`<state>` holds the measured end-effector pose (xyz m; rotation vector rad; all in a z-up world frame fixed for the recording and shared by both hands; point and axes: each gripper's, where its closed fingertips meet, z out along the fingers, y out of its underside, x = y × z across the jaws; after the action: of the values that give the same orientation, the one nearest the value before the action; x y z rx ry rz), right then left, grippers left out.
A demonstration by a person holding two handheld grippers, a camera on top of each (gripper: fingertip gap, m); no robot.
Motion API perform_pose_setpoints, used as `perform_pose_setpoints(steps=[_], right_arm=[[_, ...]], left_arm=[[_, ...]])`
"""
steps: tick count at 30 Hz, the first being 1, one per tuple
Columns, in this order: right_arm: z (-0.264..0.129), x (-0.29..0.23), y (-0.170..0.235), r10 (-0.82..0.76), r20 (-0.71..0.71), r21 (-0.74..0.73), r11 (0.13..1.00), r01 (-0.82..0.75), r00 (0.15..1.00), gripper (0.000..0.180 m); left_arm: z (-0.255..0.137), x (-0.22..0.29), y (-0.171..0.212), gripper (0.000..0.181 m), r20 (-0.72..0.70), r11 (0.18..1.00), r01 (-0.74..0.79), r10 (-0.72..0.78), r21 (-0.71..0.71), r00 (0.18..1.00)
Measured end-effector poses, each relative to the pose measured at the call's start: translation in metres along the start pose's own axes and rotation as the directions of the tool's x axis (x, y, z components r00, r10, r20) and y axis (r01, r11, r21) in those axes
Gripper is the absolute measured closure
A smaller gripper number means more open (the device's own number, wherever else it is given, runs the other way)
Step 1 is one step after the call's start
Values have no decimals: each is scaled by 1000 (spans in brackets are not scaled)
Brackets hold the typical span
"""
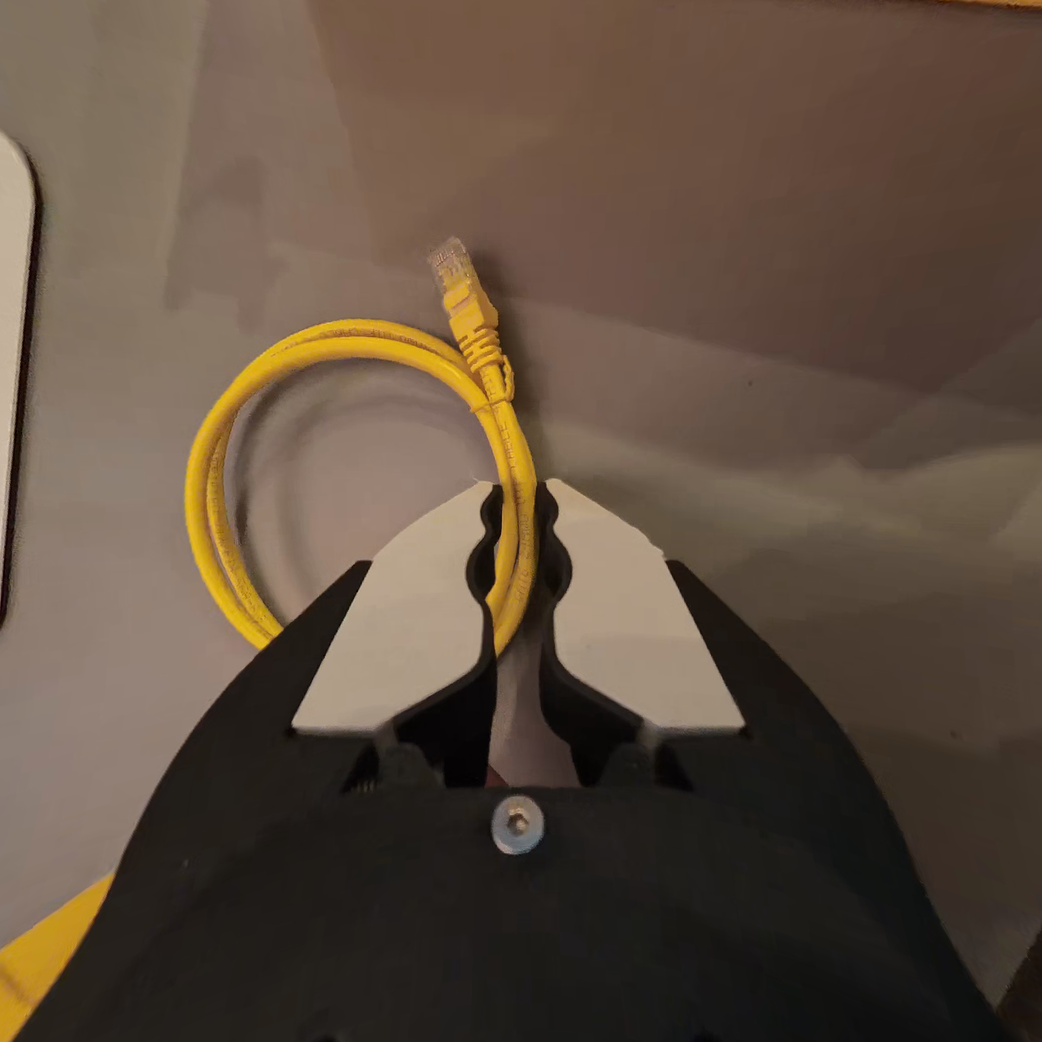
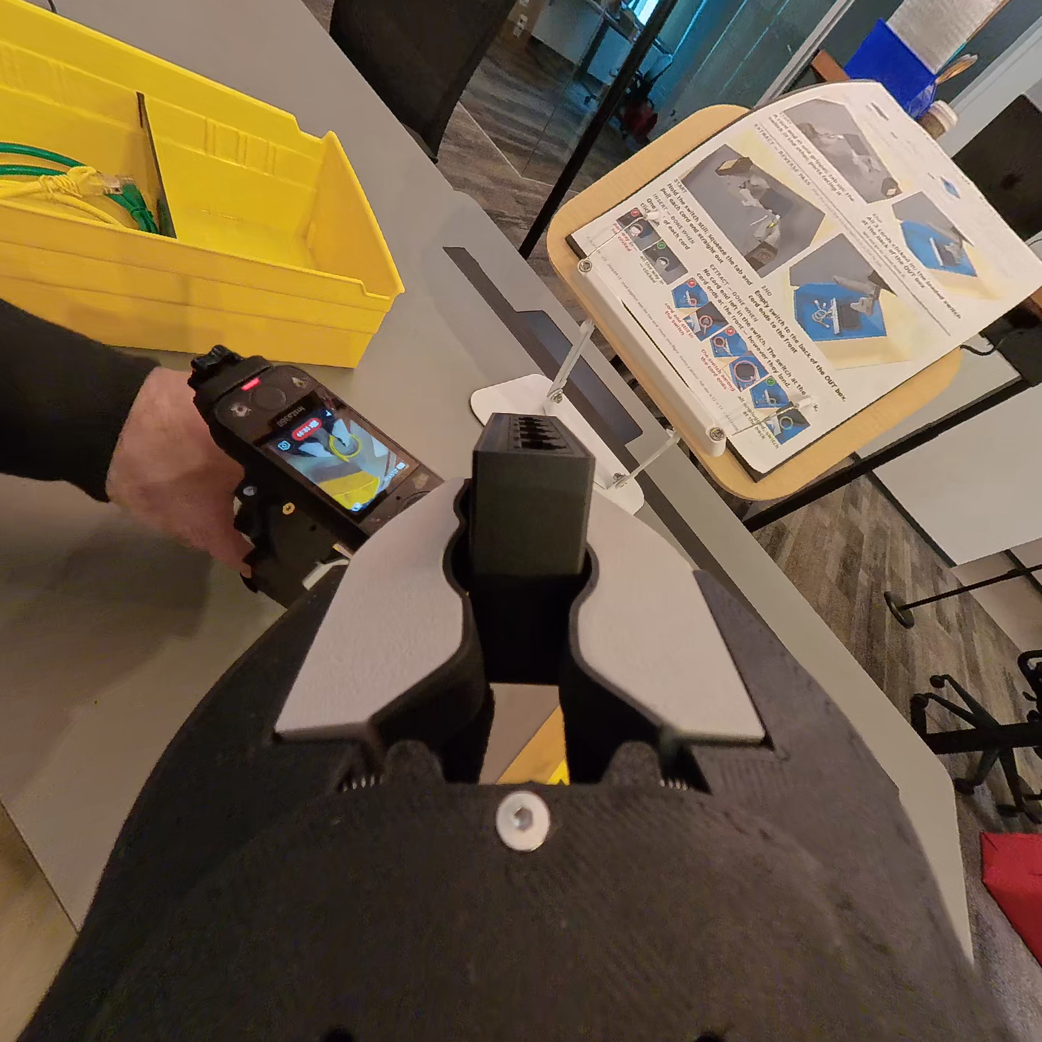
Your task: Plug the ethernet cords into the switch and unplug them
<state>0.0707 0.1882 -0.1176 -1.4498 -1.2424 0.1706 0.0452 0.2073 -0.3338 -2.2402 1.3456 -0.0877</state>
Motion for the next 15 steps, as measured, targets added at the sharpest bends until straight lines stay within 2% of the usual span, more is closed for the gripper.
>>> perform_pose_setpoints(steps=[2,4,6,7,9,12,14,15], right_arm=[[-2,3,0,10,-1,4,1000,-10,1000,150],[-3,5,0,15,-6,8,1000,-15,1000,151],[-4,5,0,18,-3,12,1000,-18,1000,150],[-4,5,0,16,-2,12,1000,-16,1000,150],[-5,5,-1,12,-5,13,1000,-12,1000,150],[-7,7,-2,17,-9,18,1000,-17,1000,151],[-7,7,-3,23,-4,24,999,-23,1000,151],[-7,6,-3,23,-4,26,999,-23,1000,151]], left_arm=[[-6,12,6,171,-62,984,-179,178,-7,982],[-17,27,20,171,-151,926,-378,370,-27,917],[-28,29,36,170,-195,866,-491,467,-98,863],[-34,24,42,167,-192,862,-490,462,-134,866],[-47,16,38,111,-148,919,-374,356,-125,923],[-69,4,35,111,-71,997,-32,27,-66,997],[-77,-12,45,109,8,961,275,-275,-12,961],[-80,-14,48,109,-11,905,421,-421,51,907]])
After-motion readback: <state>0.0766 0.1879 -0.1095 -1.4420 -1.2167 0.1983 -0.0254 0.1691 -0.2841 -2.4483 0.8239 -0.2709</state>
